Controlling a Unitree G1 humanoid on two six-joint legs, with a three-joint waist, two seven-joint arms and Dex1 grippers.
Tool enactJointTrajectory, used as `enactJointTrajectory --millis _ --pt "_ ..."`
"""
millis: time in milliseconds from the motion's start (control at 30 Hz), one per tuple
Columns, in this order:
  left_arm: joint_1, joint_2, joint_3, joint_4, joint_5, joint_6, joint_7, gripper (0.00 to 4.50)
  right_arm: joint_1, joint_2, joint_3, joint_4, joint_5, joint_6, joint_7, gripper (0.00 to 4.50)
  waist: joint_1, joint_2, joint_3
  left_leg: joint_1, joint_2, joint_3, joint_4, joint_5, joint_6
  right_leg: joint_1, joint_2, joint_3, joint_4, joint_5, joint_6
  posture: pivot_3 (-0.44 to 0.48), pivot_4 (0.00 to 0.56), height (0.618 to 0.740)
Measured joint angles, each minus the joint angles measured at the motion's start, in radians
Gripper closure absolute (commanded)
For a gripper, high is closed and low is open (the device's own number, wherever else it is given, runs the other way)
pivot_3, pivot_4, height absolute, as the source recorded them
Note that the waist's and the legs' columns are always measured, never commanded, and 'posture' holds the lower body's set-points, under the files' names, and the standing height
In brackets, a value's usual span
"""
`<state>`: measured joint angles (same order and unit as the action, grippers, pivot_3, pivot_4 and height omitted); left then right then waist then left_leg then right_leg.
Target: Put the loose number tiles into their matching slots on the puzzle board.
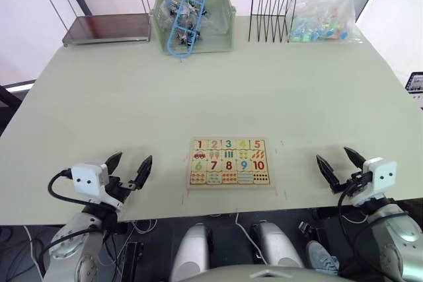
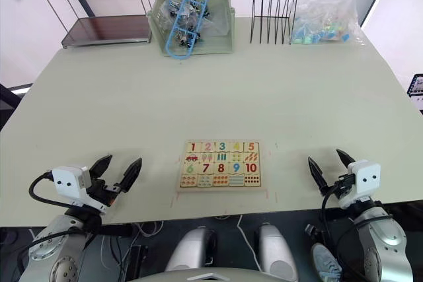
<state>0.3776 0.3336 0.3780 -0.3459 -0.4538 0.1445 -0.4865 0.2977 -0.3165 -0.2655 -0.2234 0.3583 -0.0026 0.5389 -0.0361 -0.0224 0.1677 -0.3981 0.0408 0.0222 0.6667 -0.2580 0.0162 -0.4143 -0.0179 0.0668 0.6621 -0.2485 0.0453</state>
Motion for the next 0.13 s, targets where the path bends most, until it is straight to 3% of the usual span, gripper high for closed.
enactJointTrajectory --millis 133 --pt "-0.004 0.012 0.000 0.000 0.000 0.000 -0.011 0.00 0.000 0.001 0.016 0.000 -0.001 -0.002 0.000 0.05 0.000 0.000 0.000 0.000 0.000 0.000 0.000 0.000 0.000 0.000 0.000 0.000 0.000 0.000 0.000 0.000 0.150 0.740"
